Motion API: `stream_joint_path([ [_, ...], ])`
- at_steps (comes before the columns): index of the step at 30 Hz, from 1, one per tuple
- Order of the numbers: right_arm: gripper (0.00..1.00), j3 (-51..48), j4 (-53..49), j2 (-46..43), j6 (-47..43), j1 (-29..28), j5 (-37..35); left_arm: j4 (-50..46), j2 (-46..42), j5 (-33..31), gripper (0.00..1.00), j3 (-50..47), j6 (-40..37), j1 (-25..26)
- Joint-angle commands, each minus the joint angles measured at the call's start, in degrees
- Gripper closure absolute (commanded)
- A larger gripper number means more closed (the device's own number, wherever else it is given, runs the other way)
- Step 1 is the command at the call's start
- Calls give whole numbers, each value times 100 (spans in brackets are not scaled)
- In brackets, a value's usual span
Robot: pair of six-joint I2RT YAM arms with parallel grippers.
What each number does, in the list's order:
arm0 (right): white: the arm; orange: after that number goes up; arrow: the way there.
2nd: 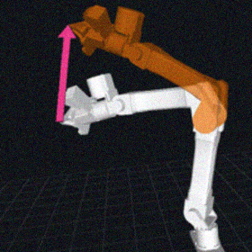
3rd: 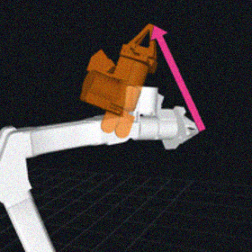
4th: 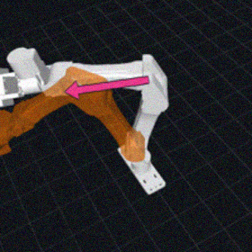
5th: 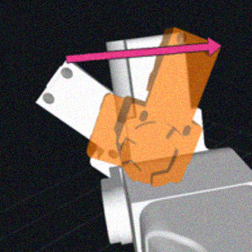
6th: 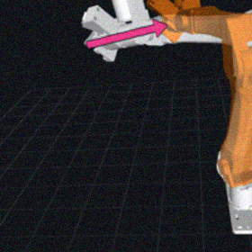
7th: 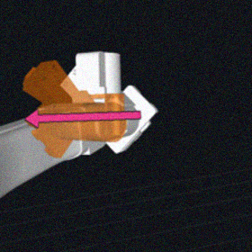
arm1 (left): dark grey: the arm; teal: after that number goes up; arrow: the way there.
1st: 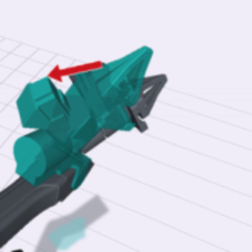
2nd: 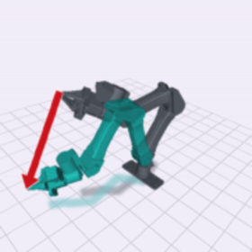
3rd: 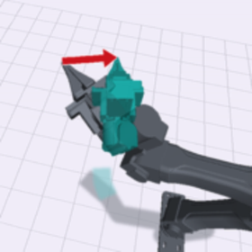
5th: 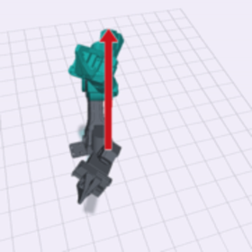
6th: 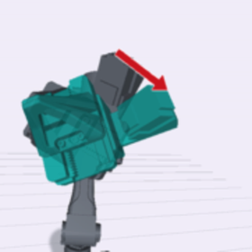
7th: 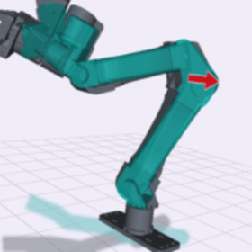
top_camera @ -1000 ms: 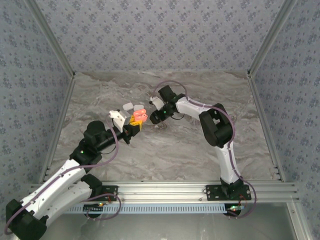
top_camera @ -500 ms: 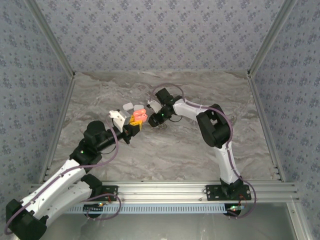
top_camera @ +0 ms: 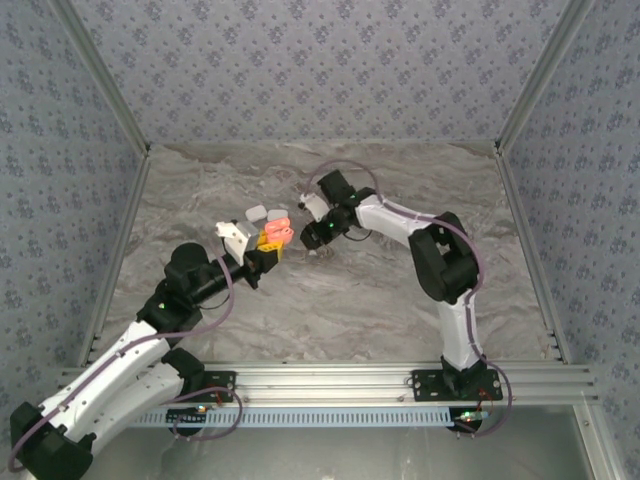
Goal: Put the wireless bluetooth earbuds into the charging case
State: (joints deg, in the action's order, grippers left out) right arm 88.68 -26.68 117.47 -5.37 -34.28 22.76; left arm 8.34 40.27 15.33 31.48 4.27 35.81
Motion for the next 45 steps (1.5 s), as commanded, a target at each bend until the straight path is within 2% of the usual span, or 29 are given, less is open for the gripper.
stream_joint_path([
  [1, 52, 29, -50, -280, 92, 214, -185, 163, -72, -92, 100, -63, -67, 38],
  [7, 48, 432, -63, 269, 56, 321, -429, 142, -77, -105, 99, -67, -39, 39],
  [14, 46, 1009, -100, 882, -131, 319, -262, 115, -82, -101, 99, -63, -21, 37],
  [23, 43, 1278, -158, 1325, -96, 208, -237, 89, -90, -101, 99, -48, -32, 40],
  [34, 45, 1414, -355, 1487, -96, 21, -138, 89, -84, -120, 99, -28, -47, 33],
  [45, 51, 1074, -358, 1153, 54, -249, 122, 71, -58, -143, 98, 0, -73, 40],
])
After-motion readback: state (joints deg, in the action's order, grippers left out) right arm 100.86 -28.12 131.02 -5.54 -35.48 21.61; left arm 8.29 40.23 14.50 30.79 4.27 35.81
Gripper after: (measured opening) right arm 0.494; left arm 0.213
